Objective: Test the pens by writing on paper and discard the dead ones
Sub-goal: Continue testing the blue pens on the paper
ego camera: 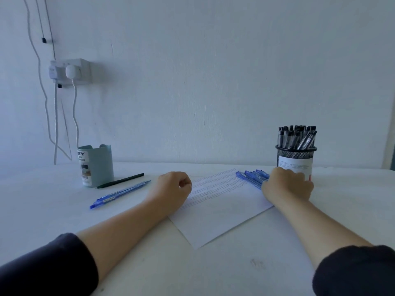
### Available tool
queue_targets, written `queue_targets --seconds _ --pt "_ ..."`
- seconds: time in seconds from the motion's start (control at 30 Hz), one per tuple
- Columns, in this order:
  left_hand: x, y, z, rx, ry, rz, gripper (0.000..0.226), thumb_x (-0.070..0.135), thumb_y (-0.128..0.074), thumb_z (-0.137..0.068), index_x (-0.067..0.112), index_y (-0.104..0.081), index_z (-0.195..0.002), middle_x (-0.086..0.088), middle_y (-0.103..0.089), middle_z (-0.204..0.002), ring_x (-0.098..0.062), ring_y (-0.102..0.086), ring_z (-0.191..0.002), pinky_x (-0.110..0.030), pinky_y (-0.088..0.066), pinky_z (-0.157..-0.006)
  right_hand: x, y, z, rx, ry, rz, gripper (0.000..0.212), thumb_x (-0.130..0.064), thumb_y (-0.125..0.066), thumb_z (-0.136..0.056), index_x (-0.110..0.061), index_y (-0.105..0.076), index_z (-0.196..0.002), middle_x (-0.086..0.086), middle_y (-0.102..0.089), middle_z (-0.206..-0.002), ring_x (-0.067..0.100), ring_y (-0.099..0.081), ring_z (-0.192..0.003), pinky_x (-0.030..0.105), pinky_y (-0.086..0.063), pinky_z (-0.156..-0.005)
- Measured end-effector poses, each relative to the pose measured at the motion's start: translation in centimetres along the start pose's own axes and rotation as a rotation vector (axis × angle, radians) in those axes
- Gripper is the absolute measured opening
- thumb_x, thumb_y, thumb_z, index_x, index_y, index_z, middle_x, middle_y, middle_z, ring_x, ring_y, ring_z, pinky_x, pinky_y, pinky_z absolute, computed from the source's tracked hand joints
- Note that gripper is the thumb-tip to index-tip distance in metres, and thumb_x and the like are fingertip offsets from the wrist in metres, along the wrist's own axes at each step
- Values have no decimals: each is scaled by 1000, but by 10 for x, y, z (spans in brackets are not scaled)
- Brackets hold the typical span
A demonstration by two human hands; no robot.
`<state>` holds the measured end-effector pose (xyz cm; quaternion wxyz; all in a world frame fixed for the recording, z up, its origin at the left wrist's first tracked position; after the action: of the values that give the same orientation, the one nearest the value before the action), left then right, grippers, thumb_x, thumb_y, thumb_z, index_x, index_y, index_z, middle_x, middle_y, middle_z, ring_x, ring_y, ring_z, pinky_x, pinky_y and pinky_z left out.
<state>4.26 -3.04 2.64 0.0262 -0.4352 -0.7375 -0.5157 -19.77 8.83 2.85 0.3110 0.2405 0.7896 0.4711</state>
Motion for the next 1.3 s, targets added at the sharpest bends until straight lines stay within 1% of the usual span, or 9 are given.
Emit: queue_targets --seconds 0.17,0.33,0.47,0.53,0.63,0.73,0.87,1.03,1.3 --pt "-4 13 -2 63 30 44 18 11 -50 -91 18 -63 -80 6 -59 -74 -11 -51 -62 -17 -39 -50 -54 1 10 19 332 -121 33 -39 -44 -95 -22 -57 -120 2 -52 -124 28 -41 -120 37 -33 -98" --pt "-35 70 -10 298 71 36 23 3 -46 -89 16 -65 -88 -3 -64 -79 -17 -53 -62 -21 -40 -53 -109 -36 51 -395 641 -317 30 -45 -56 -88 -27 -62 -112 -7 -59 -109 15 -54 -108 33 -40 -99" --pt "-106 114 -8 442 293 -34 30 -2 -41 -87 13 -68 -88 -10 -65 -87 -26 -54 -74 -28 -44 -63 -117 -40 58 -400 681 -236 30 -48 -57 -86 -32 -63 -110 -5 -56 -123 16 -50 -116 33 -39 -101" --pt "-131 115 -7 384 383 -61 28 -3 -45 -85 11 -69 -81 -10 -63 -86 -29 -54 -84 -28 -45 -69 -117 -40 58 -402 692 -236 30 -46 -57 -86 -32 -62 -112 -5 -54 -125 16 -48 -118 34 -38 -102" --pt "-134 94 -12 180 377 -159 19 4 -56 -82 12 -66 -69 -6 -63 -75 -23 -55 -75 -23 -40 -60 -117 -41 57 -396 699 -226 29 -47 -56 -86 -34 -62 -112 -5 -53 -125 16 -47 -119 35 -37 -103" --pt "-133 75 -14 37 396 -293 10 10 -57 -80 14 -66 -76 -5 -64 -84 -20 -58 -73 -23 -46 -57 -117 -42 57 -394 699 -232 29 -48 -56 -86 -34 -61 -111 -5 -53 -125 16 -47 -119 35 -38 -103" --pt "-129 71 -11 -9 422 -459 12 9 -50 -84 10 -60 -90 -5 -60 -91 -23 -58 -79 -29 -49 -63 -117 -42 58 -401 710 -224 30 -48 -55 -87 -33 -61 -113 -5 -52 -125 16 -47 -119 36 -38 -102" --pt "-120 66 -9 -72 410 -576 5 7 -46 -88 11 -50 -88 -4 -52 -85 -23 -53 -77 -31 -49 -67 -116 -42 59 -406 709 -228 30 -48 -55 -87 -33 -60 -113 -5 -52 -125 15 -46 -119 35 -37 -102" --pt "-114 58 -2 -214 398 -642 16 3 -37 -90 11 -42 -103 -1 -45 -86 -21 -48 -83 -31 -46 -73 -116 -42 59 -408 707 -219 31 -49 -55 -87 -34 -60 -113 -6 -50 -126 15 -45 -120 34 -36 -102"
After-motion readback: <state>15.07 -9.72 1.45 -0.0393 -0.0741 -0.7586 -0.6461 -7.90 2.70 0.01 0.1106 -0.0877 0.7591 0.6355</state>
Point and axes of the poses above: each hand's wrist, its own z-axis away from the middle knuckle, its own y-axis out of the back of the hand, x = y × z, the point moved 10 cm from there along -z, towards the middle knuckle
